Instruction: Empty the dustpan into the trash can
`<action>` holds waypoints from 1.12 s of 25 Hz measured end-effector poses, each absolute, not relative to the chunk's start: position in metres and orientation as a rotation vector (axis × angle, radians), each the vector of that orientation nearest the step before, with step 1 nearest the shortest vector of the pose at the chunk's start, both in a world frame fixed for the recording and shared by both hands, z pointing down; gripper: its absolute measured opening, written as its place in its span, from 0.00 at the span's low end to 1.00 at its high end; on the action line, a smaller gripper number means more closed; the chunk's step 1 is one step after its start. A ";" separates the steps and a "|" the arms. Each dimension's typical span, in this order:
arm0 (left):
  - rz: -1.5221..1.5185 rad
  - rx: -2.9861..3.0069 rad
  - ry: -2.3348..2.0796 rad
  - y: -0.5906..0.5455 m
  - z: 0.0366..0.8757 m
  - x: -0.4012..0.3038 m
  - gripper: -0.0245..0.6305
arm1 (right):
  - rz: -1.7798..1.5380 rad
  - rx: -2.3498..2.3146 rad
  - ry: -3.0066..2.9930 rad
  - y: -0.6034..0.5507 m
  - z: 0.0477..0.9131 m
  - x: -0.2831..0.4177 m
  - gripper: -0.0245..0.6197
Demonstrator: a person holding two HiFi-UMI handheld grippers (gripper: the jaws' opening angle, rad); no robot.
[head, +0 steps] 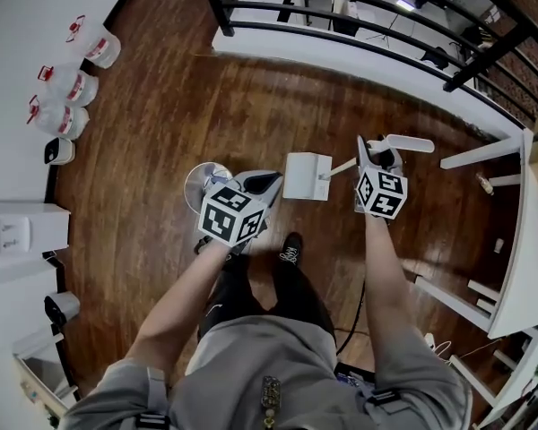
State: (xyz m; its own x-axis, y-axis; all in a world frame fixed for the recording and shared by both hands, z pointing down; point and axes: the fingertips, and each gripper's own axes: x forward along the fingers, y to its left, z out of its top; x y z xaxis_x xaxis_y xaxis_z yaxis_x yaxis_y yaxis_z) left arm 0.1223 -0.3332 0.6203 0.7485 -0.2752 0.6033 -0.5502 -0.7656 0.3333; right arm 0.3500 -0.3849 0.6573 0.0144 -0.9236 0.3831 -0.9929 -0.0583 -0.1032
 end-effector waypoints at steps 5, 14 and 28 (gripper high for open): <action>0.748 2.435 -0.599 -0.326 0.626 0.131 0.04 | 0.572 2.114 -1.966 -0.370 0.670 0.365 0.35; 0.781 2.429 -0.571 -0.307 0.628 0.143 0.04 | 0.631 2.123 -1.936 -0.343 0.683 0.391 0.35; 0.723 2.432 -0.635 -0.296 0.617 0.131 0.04 | 0.807 2.160 -1.842 -0.308 0.699 0.403 0.47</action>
